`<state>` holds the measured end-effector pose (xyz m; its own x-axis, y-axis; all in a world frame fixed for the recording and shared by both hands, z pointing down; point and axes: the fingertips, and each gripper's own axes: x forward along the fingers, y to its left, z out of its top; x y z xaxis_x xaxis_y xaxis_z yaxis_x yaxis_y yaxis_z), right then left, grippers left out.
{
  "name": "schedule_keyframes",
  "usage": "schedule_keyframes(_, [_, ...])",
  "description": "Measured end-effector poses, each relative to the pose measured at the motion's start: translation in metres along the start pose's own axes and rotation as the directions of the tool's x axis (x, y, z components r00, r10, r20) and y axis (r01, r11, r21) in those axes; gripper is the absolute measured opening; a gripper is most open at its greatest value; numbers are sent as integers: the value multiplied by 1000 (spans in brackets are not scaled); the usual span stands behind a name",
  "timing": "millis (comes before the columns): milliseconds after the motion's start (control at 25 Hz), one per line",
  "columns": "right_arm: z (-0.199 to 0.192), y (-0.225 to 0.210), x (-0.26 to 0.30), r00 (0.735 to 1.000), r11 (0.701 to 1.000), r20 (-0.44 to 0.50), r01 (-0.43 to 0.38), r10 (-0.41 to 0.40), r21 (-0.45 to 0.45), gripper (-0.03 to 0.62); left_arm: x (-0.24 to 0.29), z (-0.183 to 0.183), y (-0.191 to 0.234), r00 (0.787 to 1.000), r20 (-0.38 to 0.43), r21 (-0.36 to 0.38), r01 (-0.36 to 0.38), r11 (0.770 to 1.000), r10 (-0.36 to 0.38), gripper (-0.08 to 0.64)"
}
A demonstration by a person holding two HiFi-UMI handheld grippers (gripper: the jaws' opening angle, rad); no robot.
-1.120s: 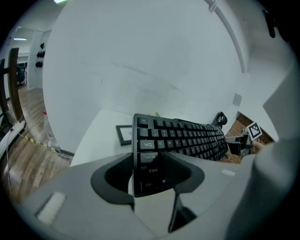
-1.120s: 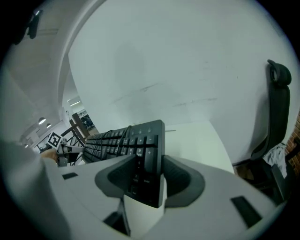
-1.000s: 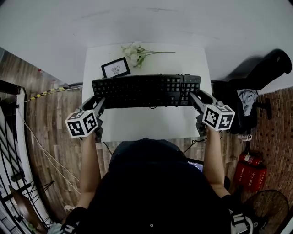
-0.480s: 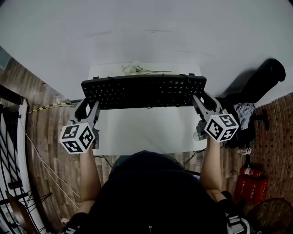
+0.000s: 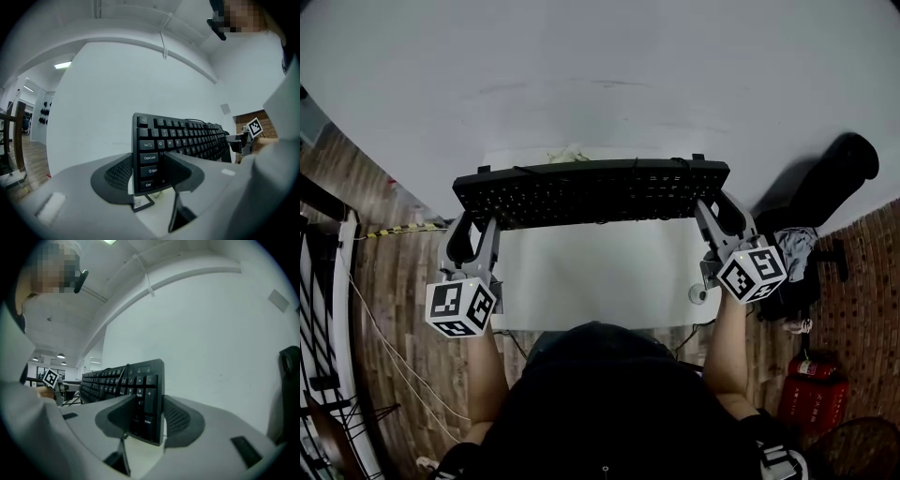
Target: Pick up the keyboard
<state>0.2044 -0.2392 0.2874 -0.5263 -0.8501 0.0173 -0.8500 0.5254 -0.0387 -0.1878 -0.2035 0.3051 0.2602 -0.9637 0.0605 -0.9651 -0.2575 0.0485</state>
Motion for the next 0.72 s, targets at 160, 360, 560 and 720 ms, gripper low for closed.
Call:
schedule_keyframes(160, [4,0,1,999,999,53,-10,11,-31,190,-4,2,-2,998,55,22,-12,1000,11,215])
schedule_keyframes(360, [3,-1,5,996,998,79,-24,28,-54,192,-3,3,-3,995,99,50,-29,998,24,216])
schedule_keyframes(560, [2,-3,5,996,998,78,-29,33,-56,190,-5,-1,-4,994,105,37,-37,999,33,216])
schedule_keyframes(720, [0,-4,7,996,998,75,-38,42,-59,190,-5,-5,-6,993,113,35,-48,998,43,215])
